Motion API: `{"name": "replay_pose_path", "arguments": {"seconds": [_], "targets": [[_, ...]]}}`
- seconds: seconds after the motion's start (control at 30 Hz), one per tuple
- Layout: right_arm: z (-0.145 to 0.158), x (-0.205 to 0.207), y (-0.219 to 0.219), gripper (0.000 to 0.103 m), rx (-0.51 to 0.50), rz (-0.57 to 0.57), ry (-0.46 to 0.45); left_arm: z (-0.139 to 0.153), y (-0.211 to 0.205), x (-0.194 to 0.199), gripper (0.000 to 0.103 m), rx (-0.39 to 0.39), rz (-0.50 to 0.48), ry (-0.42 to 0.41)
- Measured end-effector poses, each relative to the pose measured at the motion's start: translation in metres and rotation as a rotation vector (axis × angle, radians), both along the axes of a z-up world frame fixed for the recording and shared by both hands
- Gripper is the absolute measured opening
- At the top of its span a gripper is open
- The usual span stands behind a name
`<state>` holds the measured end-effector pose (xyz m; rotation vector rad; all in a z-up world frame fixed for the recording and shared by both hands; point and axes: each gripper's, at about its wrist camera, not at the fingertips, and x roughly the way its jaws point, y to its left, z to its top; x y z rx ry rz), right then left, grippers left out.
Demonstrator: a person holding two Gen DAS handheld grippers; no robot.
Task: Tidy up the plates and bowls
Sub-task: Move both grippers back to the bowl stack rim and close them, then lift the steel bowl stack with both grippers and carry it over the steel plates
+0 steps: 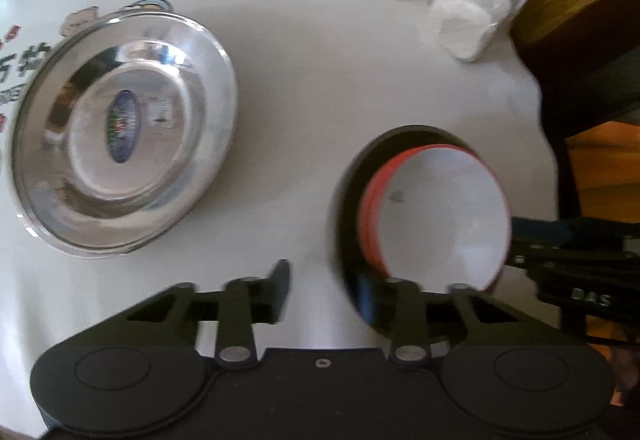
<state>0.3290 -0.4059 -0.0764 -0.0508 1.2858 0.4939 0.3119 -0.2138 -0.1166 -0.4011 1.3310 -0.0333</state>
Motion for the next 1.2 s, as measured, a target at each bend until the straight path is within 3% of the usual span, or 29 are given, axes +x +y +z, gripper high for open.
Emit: {"name": "replay_pose_path", "arguments": {"seconds": [0.1, 0.33, 0.4, 1.2], "targets": [[0.000, 0.001, 0.002, 0.028, 0.037, -0.004, 0.025, 0.000, -0.002, -0.001, 0.015, -0.031, -0.013, -0.019], [-0.006, 0.005, 0.005, 0.025, 0.047, -0.026, 0.068, 0.001, -0.002, -0.002, 0.015, -0.042, -0.014, -0.033], [-0.007, 0.005, 0.005, 0.016, 0.062, -0.029, 0.078, 0.000, -0.001, -0.002, 0.015, -0.041, -0.018, -0.036], [0.012, -0.002, 0.021, 0.015, 0.096, -0.015, 0.023, 0.028, 0.024, -0.010, 0.014, -0.040, -0.027, -0.104]]}}
